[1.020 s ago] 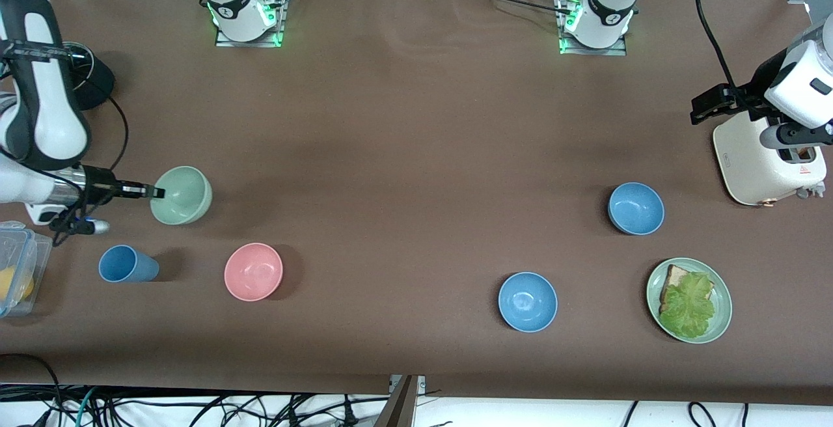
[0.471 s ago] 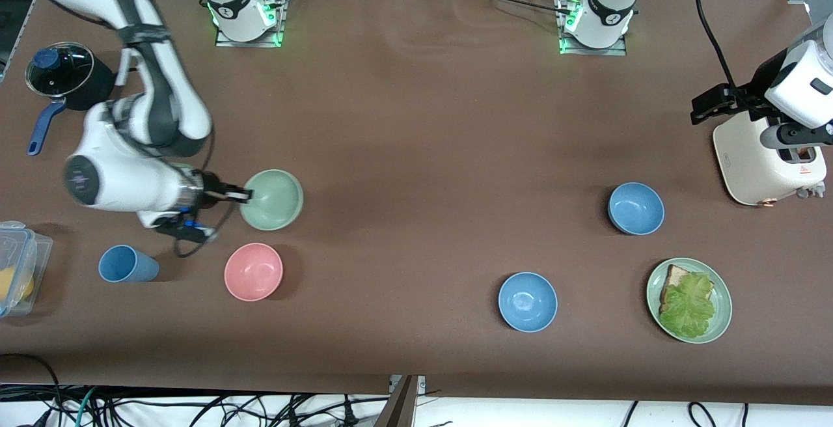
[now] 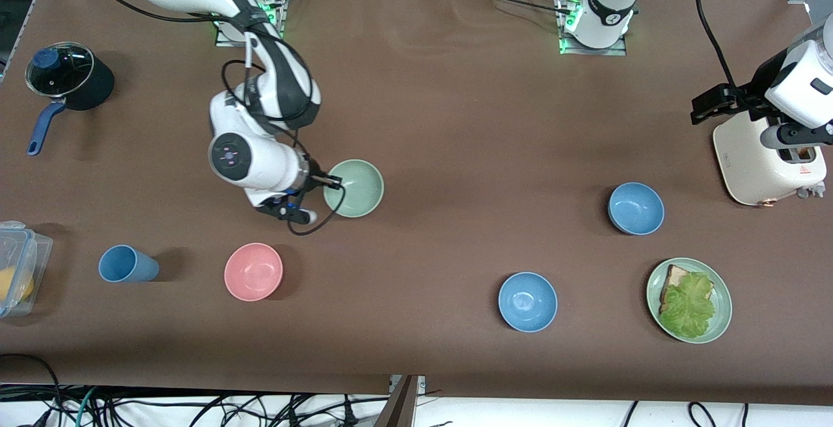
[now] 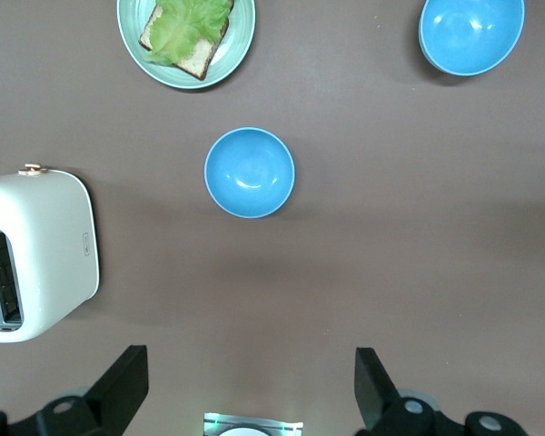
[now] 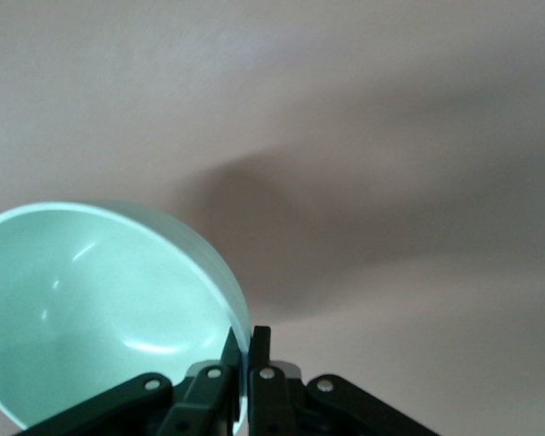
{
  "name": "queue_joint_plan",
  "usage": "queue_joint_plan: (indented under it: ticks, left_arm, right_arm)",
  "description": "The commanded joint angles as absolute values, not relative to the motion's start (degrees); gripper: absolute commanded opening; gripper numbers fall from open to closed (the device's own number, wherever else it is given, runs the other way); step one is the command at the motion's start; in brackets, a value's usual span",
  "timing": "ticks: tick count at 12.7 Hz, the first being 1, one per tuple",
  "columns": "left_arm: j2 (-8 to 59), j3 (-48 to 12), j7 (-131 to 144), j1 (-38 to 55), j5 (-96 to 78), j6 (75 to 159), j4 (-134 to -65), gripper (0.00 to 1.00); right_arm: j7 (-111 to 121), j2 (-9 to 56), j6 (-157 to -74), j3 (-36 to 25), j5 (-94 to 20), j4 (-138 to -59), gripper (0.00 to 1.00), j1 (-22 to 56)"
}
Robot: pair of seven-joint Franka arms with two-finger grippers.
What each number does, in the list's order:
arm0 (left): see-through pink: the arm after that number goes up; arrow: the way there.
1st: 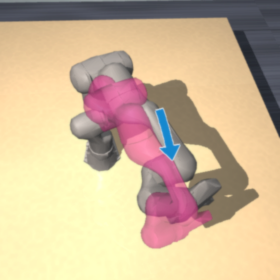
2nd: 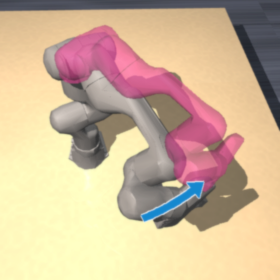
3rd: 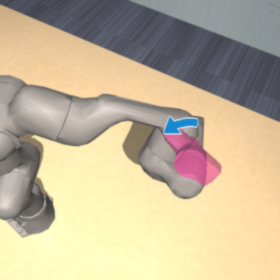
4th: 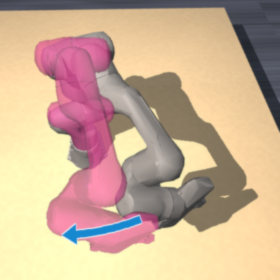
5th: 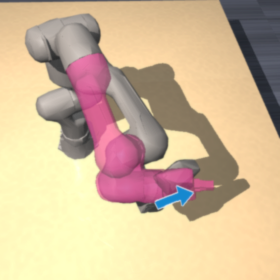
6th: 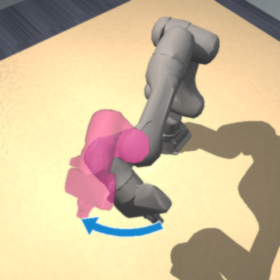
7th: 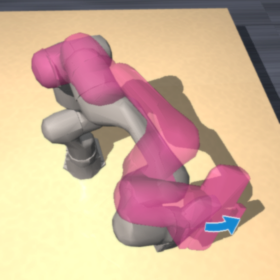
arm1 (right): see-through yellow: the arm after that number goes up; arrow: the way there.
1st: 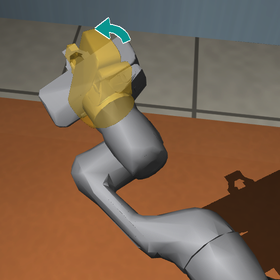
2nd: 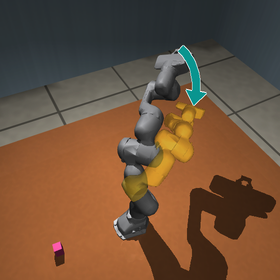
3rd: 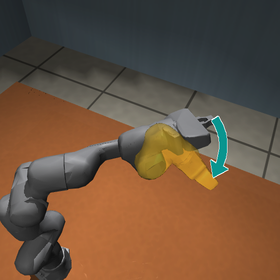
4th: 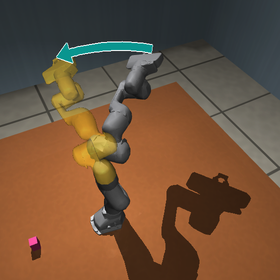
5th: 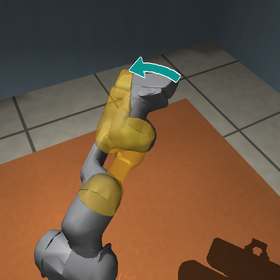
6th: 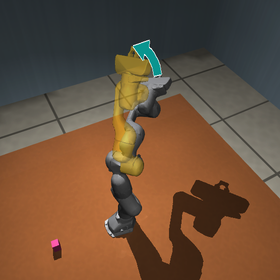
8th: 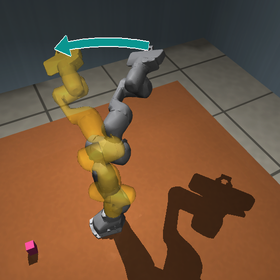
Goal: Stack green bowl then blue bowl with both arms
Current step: 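Carry the green bowl to the table middle and lower it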
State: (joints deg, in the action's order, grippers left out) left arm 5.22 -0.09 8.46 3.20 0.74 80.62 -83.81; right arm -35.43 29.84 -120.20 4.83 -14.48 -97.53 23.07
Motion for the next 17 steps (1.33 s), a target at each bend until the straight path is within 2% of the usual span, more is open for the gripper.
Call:
queue_joint_plan:
  ticks: [1, 4, 10, 14, 15, 16, 17]
  left_arm:
    - [5.7, 0.0, 8.6, 3.3, 0.0, 79.1, -82.2, 1.00]
    - [5.7, 0.1, 8.6, 3.3, 0.0, 78.8, -82.2, 1.00]
    - [5.7, 0.4, 8.5, 3.2, 0.0, 78.7, -82.2, 1.00]
    - [5.7, 0.4, 8.5, 3.1, 0.0, 78.7, -82.2, 1.00]
    - [5.7, 0.4, 8.5, 3.1, 0.0, 78.7, -82.2, 1.00]
    - [5.7, 0.4, 8.5, 3.1, 0.0, 78.7, -82.2, 1.00]
    - [5.7, 0.4, 8.5, 3.1, 0.0, 78.7, -82.2, 1.00]
  right_arm:
    - [-39.1, 31.4, -123.3, 4.3, -15.6, -96.8, 0.00, 27.6]
    - [-41.4, 33.3, -128.0, 4.3, -21.0, -96.8, 0.00, 32.1]
    - [-46.1, 38.3, -134.8, 4.3, -21.1, -96.7, 0.00, 37.9]
    - [-46.0, 40.0, -135.6, 4.3, -21.0, -95.4, 0.00, 39.0]
    - [-45.6, 40.4, -135.6, 4.3, -21.0, -94.8, 0.20, 38.9]
    - [-45.6, 40.5, -135.5, 4.2, -20.6, -94.0, 0.99, 39.0]
    - [-45.2, 40.3, -135.3, 4.2, -19.8, -93.3, 1.00, 39.0]
